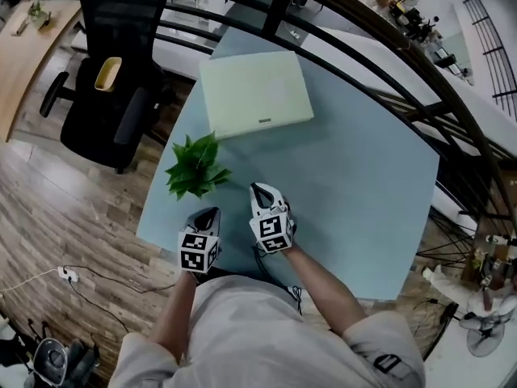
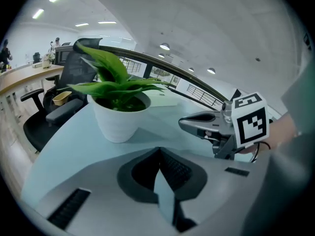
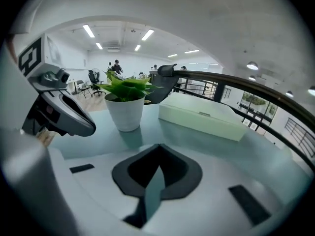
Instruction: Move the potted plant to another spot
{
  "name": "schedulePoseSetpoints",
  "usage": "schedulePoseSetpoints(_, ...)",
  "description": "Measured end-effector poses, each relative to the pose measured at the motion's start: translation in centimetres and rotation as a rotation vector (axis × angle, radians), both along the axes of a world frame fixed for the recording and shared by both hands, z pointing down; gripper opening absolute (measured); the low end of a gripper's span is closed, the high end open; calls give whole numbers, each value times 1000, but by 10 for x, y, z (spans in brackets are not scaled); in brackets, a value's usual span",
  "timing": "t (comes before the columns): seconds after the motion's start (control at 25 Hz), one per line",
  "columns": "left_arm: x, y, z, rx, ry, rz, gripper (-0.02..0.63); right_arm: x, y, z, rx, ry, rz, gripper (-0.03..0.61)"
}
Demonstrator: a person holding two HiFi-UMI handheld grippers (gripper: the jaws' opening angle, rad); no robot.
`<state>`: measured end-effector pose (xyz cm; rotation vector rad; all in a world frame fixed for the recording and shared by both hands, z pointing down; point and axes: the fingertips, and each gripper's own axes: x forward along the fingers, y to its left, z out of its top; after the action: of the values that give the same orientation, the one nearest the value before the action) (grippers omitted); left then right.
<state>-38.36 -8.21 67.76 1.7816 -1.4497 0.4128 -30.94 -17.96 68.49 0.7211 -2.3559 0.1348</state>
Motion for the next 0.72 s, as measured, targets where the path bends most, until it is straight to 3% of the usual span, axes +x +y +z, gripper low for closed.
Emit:
schedulePoseSetpoints(0.44,61,-16,-11,-35,4,192,12,51,38,-3,-175,-68,89,5)
schedulePoseSetpoints(0.72,82,-34,-37,37,28,185,12,93,22,-39,-113,-130,208,3)
